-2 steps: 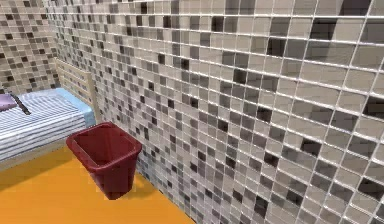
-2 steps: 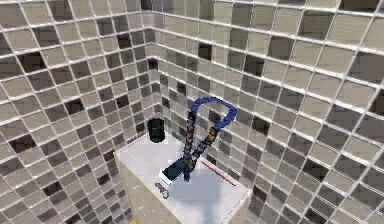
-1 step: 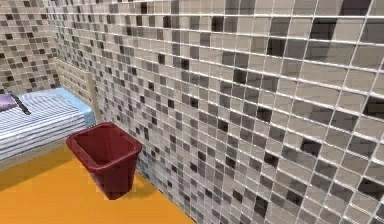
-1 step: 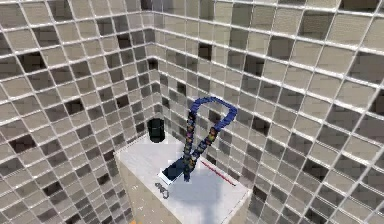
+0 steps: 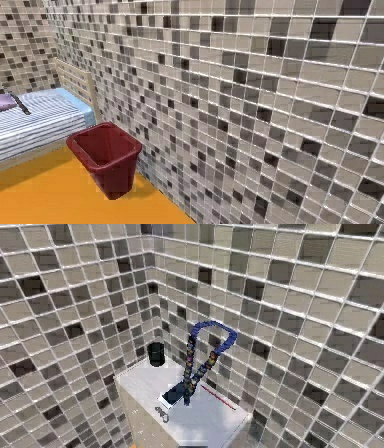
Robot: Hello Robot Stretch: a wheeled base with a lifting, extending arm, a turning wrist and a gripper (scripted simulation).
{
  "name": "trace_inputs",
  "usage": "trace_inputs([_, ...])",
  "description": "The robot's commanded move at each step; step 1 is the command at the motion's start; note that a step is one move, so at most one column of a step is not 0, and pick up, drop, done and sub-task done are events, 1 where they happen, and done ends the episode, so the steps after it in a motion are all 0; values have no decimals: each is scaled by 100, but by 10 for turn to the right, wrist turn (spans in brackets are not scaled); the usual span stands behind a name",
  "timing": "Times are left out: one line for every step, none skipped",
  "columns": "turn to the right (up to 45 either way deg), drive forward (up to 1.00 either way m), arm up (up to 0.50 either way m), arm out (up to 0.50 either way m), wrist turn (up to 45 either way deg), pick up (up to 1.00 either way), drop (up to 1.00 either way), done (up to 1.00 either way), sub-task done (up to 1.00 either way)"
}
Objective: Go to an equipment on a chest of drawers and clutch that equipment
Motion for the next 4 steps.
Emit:
trace_inputs([0, 0, 0, 26, 0, 0, 0, 0, 0])
trace_inputs([0, 0, 0, 0, 450, 0, 0, 0, 0])
trace_inputs([0, 0, 0, 0, 450, 0, 0, 0, 0])
trace_inputs([0, 0, 0, 0, 450, 0, 0, 0, 0])
